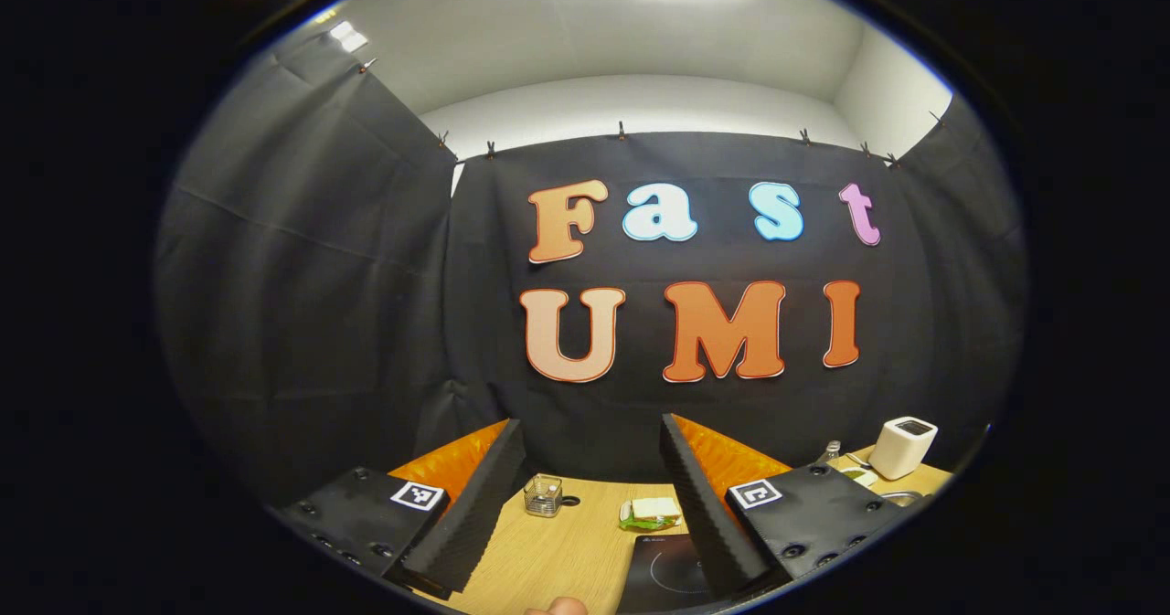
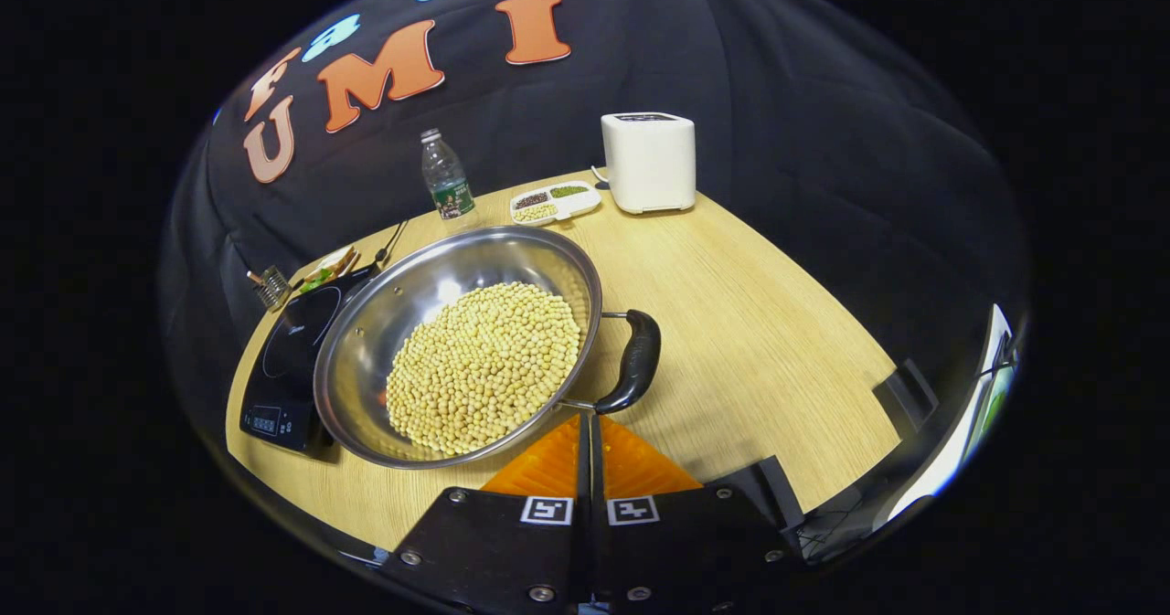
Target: First push the handle of the pot to place it horizontally, then grasp the pot with both hands and set it on the induction cooktop.
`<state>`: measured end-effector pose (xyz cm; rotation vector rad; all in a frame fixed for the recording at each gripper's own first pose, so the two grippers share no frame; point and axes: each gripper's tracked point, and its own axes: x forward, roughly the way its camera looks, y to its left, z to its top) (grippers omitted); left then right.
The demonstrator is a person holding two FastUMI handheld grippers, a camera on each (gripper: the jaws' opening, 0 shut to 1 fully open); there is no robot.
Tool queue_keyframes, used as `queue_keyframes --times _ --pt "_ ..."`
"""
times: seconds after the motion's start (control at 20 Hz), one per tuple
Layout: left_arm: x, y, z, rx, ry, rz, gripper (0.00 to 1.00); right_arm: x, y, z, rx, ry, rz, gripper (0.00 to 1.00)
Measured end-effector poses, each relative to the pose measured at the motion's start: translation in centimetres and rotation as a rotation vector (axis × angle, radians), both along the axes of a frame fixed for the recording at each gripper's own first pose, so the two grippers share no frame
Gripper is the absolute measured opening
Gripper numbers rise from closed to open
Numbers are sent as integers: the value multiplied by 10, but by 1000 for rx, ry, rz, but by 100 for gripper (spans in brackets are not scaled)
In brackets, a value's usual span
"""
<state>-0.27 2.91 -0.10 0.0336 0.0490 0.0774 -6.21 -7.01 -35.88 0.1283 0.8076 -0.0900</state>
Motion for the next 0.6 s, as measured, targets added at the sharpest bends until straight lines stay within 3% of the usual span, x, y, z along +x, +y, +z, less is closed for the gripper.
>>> queue_keyframes --times 0.6 --pt "13 -10 -10 -5 19 -10 99 30 -13 -4 -21 -11 -42 0"
